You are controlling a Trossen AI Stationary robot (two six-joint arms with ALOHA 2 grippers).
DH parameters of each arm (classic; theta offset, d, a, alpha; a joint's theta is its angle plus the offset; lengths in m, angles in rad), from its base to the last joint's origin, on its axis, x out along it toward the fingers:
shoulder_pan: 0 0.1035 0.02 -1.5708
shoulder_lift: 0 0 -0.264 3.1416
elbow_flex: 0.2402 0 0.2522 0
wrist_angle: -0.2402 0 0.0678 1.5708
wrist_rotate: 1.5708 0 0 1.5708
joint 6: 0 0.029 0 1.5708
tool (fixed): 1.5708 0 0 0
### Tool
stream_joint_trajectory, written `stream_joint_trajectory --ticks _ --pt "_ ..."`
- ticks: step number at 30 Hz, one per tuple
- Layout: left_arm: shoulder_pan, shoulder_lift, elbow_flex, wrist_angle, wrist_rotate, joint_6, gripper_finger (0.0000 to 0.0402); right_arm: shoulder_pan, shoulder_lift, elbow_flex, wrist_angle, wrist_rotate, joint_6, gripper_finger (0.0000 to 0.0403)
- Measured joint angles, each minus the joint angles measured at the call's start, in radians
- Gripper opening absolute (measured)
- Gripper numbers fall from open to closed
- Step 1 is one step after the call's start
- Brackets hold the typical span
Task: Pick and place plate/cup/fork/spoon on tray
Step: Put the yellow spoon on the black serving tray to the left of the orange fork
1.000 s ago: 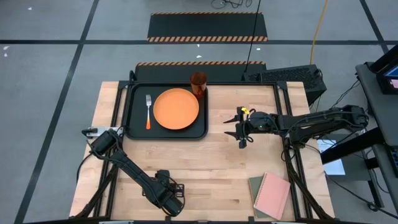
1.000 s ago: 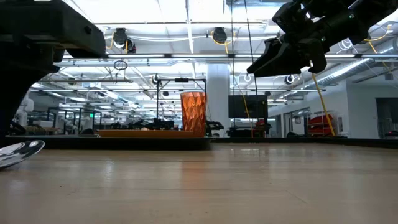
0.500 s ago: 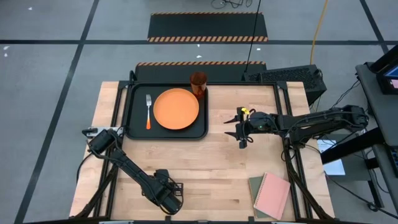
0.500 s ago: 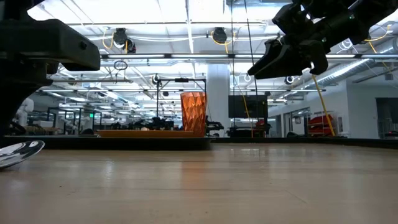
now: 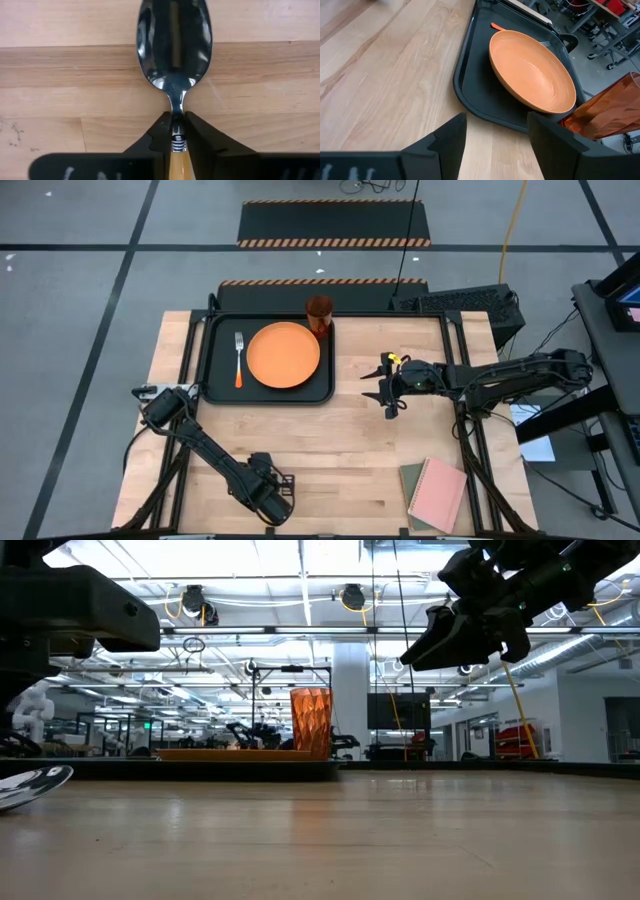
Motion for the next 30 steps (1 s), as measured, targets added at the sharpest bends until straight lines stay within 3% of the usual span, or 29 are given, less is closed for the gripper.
stream_joint_trajectory --ticks 4,14,30 --pt "0.000 0.000 0.000 -0.001 -0.009 -0.005 0.0031 0.000 0.000 0.000 0.000 0.000 0.000 0.0203" --pt "0.014 -0.017 0.001 -0.017 -0.007 0.004 0.0029 0.000 0.000 0.000 0.001 0.000 0.000 0.0203" --pt "0.085 -0.083 -0.001 -0.134 -0.101 0.119 0.0026 0.000 0.000 0.000 0.007 0.001 -0.039 0.0203"
